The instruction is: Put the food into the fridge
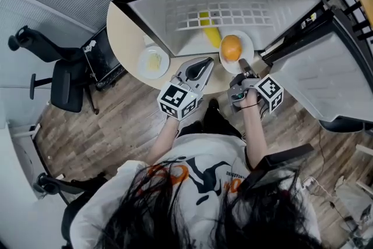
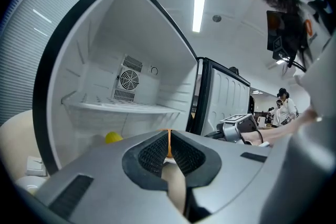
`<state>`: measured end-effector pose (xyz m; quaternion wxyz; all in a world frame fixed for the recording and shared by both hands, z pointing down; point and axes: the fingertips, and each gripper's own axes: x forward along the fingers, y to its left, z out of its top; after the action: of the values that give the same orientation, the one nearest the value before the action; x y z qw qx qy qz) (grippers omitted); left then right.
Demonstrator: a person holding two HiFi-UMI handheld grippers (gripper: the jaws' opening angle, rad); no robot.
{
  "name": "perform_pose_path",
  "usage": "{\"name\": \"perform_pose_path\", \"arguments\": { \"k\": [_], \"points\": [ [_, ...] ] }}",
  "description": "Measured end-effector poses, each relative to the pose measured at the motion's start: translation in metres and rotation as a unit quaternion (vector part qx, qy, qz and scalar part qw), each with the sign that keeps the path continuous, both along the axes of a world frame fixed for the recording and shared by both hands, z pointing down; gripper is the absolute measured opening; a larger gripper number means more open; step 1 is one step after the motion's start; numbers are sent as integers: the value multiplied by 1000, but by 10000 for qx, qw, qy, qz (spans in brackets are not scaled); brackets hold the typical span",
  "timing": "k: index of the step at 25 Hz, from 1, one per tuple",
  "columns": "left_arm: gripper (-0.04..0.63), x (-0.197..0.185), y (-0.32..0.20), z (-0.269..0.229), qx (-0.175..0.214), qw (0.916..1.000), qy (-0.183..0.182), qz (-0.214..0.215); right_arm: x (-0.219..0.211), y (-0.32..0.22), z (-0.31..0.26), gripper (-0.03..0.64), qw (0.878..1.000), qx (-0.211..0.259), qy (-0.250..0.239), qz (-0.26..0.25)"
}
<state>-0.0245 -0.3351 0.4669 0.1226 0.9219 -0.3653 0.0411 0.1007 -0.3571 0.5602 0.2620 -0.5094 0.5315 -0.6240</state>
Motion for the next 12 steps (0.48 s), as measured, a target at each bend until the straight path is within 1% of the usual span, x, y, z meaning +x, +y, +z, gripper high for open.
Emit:
{"name": "perform_pose_path", "arguments": {
  "k": [4,8,12],
  "points": [
    [11,6,-4,8,-132,9998,63,104,5,-16,18,40,9998,-62,-45,183],
    [11,13,-6,16,-184,9995,-22,238,11,-29,36,40,9994,-111,35,330],
    [11,14,-11,16,-180,9995,-23,269,14,-37,50,38,9986,-230,174,454]
  ]
}}
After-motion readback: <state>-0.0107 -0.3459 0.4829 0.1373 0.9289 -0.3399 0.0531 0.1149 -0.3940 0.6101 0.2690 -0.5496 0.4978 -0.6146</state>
